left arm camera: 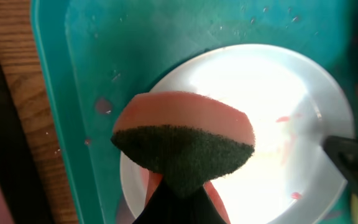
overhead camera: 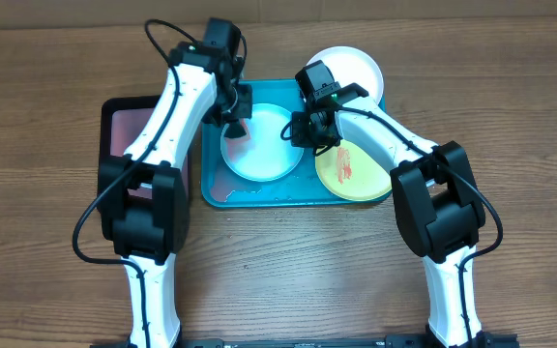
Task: Clean dirty plates on tray and stack at the side
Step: 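Scrub the white plate again with the sponge in the left gripper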
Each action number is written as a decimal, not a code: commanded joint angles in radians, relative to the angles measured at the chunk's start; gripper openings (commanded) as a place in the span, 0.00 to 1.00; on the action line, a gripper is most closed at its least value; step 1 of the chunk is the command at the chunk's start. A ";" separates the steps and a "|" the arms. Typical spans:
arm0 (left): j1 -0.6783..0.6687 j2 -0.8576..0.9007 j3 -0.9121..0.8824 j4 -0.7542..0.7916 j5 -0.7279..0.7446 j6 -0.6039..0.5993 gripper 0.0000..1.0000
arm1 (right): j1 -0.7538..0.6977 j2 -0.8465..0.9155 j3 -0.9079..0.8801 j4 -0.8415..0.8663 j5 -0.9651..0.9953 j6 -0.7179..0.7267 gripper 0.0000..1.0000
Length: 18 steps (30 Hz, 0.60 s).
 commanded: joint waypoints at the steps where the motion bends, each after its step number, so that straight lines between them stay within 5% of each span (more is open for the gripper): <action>1: -0.010 0.000 -0.063 0.035 -0.102 0.000 0.04 | 0.002 0.012 0.010 0.002 0.014 0.023 0.04; 12: -0.027 0.000 -0.321 0.363 -0.221 -0.065 0.04 | 0.002 0.012 0.010 0.003 0.014 0.023 0.04; 15: -0.041 0.000 -0.344 0.341 -0.099 0.022 0.04 | 0.002 0.012 0.010 0.003 0.014 0.023 0.04; 18: -0.050 0.000 -0.346 0.232 0.192 0.176 0.04 | 0.002 0.012 0.010 0.003 0.014 0.023 0.04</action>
